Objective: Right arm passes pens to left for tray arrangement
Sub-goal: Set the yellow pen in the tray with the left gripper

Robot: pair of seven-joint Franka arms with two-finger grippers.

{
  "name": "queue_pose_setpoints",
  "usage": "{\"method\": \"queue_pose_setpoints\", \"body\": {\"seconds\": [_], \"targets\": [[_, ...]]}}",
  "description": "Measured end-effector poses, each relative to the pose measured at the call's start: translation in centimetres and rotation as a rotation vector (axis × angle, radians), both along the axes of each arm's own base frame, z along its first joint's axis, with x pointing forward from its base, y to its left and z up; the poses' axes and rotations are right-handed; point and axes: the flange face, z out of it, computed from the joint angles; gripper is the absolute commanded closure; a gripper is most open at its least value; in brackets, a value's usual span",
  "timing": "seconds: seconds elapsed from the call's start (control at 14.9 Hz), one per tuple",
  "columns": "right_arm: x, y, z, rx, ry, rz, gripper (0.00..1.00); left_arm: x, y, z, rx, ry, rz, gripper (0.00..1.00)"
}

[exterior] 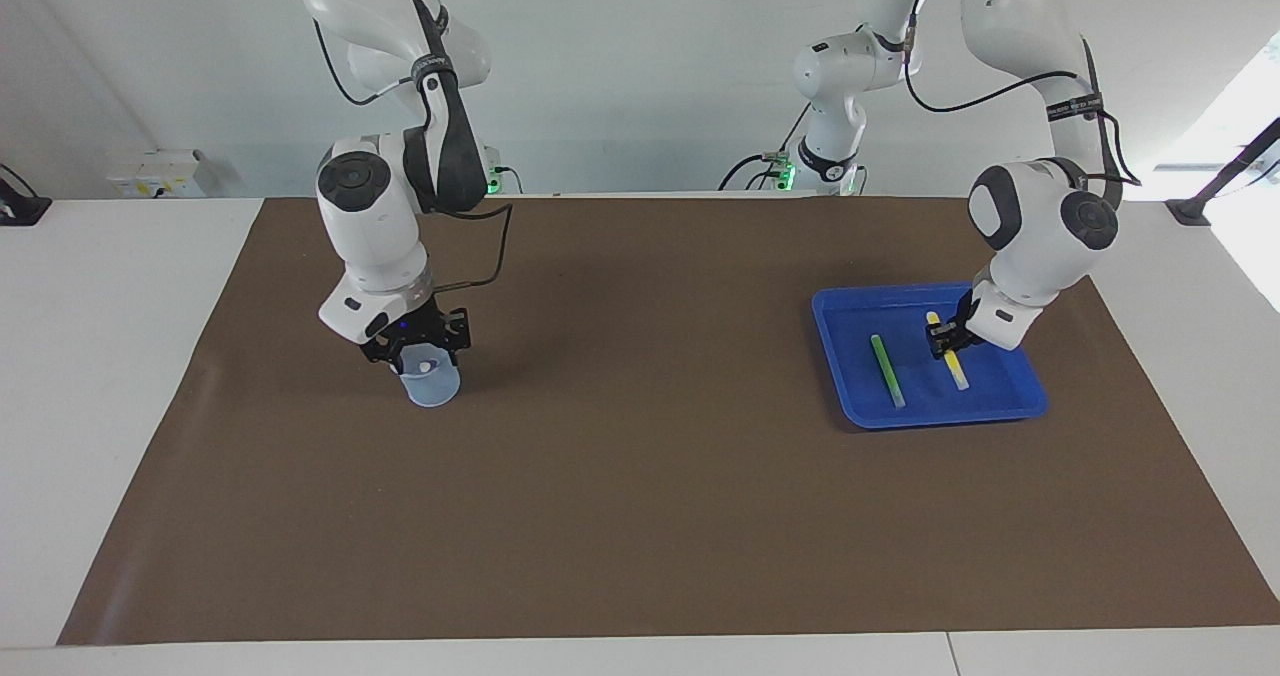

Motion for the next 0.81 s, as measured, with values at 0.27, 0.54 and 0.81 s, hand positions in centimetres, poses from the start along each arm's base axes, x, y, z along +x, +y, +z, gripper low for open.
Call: {"method": "queue_pose_setpoints", "body": {"seconds": [0.27, 0.54, 0.81], "targets": [[0.0, 0.0, -0.1, 0.0, -0.001, 0.0, 1.0, -0.7, 0.0, -1.1, 0.0, 0.013, -0.001, 1.0], [0.1, -0.1, 0.1, 0.0, -0.009, -0.001, 1.0, -1.3, 0.0, -1.9, 0.0, 0.026, 0.0, 0.0], [0.2, -0.8, 2.4, 0.002, -0.051, -0.014, 1.0, -1.4, 0.2, -2.0, 0.001, 0.027, 0.002, 0.0]]}}
